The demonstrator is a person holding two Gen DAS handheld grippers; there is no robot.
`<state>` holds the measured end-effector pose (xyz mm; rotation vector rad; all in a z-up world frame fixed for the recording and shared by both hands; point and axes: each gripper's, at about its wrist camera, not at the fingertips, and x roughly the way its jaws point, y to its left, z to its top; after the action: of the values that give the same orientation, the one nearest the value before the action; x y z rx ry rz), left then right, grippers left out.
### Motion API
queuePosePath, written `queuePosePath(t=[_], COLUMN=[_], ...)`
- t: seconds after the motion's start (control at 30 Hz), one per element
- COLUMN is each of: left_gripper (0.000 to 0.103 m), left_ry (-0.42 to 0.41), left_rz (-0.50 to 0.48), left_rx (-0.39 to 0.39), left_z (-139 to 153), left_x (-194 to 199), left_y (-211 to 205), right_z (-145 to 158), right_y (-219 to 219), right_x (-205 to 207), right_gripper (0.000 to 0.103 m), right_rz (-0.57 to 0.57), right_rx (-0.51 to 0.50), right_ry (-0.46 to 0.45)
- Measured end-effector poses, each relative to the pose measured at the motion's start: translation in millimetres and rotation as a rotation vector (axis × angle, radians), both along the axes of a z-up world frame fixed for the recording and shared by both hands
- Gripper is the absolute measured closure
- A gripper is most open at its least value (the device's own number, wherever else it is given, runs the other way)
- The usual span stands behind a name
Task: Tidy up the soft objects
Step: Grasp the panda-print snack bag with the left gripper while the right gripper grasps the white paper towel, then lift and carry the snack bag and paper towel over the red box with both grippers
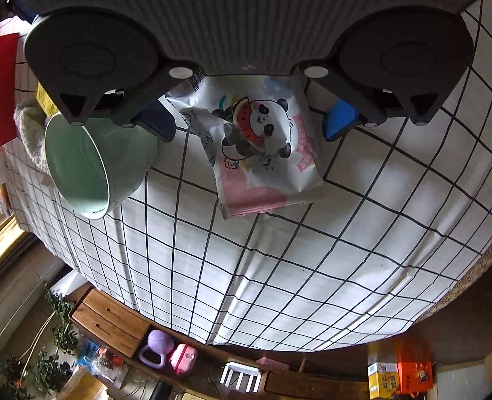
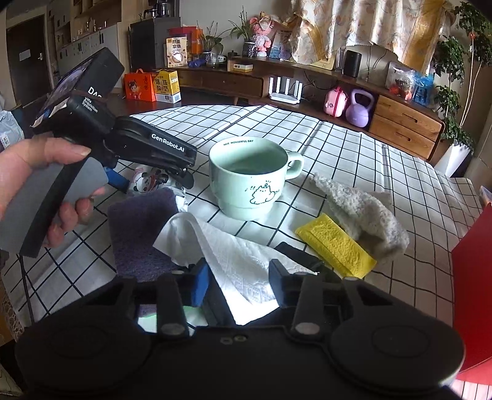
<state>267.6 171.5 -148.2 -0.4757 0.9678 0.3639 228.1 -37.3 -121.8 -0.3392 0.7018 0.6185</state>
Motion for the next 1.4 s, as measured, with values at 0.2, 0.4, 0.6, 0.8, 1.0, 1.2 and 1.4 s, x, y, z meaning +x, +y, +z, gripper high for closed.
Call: queuePosePath(t=[0.2, 0.4, 0.6, 0.8, 1.0, 1.2, 1.4], left_gripper=[0.015, 0.026, 0.056, 0.059, 0.060, 0.060, 0.060], left_ry=[-0.023, -0.049, -0.078, -0.106, -0.137, -0.199, -0.249], left_rz=[-0.006, -0.009, 0.005, 0.003, 0.011, 0.004, 0.015], left_rx=[0.055, 0.048, 0.013, -0.001, -0.027, 0.011, 0.013], left_z=[2.4, 4.5, 6.4, 11.6, 16.3, 40.7, 65.5], left_x=[-3.3, -8.9, -16.9, -27.4, -37.8, -54.4, -73.4], left_y=[-7.8, -7.2, 0.5, 7.6, 14.3, 21.7, 30.6], right_z=[-0.4, 6.4, 17.2, 29.7, 38.7, 53.9, 68.5], right_y=[-3.6, -11.4, -23.7, -36.7, -51.2, -72.4, -91.7], right_x=[0.9, -1.4, -6.0, -15.7, -28.4, -39.9, -53.4], right_gripper=[0.082, 0.096, 0.103, 0.103, 0.103, 0.103, 0.103], right_rz=[-0.017, -0.060, -0.101, -0.133, -0.162, -0.195, -0.227], right_rx=[0.028, 0.077, 0.123, 0.160, 0.166, 0.200, 0.227], right_ry=[0.012, 0.002, -0.017, -0.035, -0.056, -0.059, -0.073])
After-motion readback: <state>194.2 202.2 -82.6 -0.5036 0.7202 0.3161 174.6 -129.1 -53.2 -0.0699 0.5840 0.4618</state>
